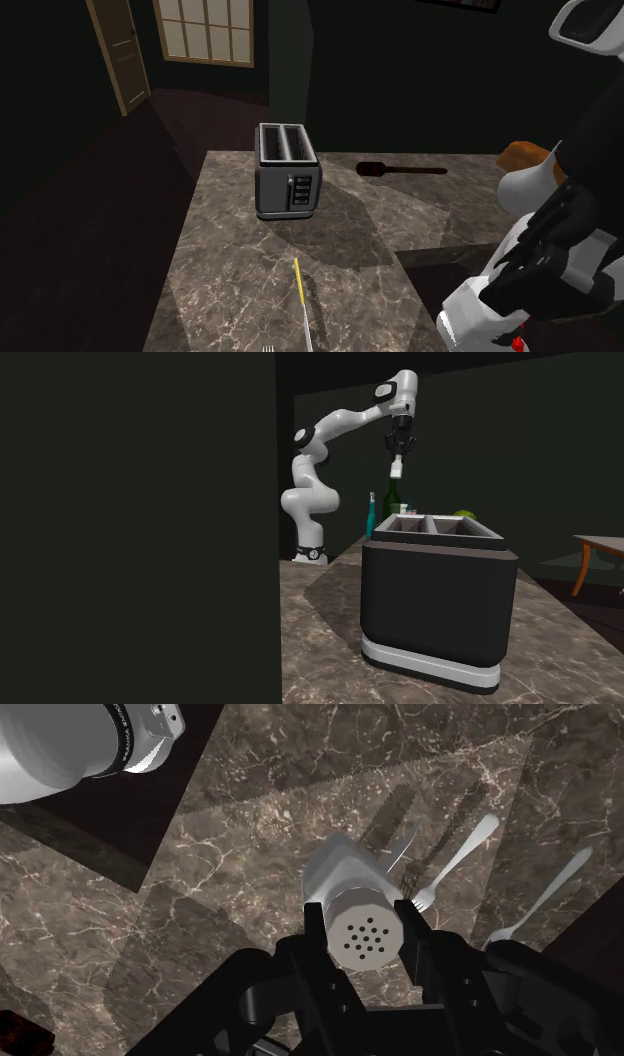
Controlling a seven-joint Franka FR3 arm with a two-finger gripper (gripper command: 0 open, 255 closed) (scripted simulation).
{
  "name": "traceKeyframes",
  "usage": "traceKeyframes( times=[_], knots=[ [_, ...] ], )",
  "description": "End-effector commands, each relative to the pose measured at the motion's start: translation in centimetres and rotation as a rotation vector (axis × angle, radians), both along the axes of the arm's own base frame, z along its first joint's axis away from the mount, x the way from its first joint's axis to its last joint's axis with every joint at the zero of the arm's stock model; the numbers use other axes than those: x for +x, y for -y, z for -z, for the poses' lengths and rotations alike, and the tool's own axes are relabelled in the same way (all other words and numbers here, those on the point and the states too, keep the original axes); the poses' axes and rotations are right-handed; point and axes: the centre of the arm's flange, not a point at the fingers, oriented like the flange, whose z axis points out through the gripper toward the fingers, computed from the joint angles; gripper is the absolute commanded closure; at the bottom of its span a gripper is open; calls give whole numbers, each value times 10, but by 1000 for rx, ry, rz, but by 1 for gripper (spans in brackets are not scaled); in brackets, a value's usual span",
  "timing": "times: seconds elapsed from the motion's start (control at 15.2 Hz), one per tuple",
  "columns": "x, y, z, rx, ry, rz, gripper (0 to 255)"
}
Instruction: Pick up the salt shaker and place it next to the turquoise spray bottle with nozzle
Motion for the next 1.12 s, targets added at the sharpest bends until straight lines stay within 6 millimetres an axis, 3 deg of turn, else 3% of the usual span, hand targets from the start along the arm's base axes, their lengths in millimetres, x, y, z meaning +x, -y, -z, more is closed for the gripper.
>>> traceKeyframes(
  times=[0.0, 1.06],
  knots=[
    [0, 0, 10, 0, 0, 0, 255],
    [0, 0, 94, 0, 0, 0, 255]
  ],
)
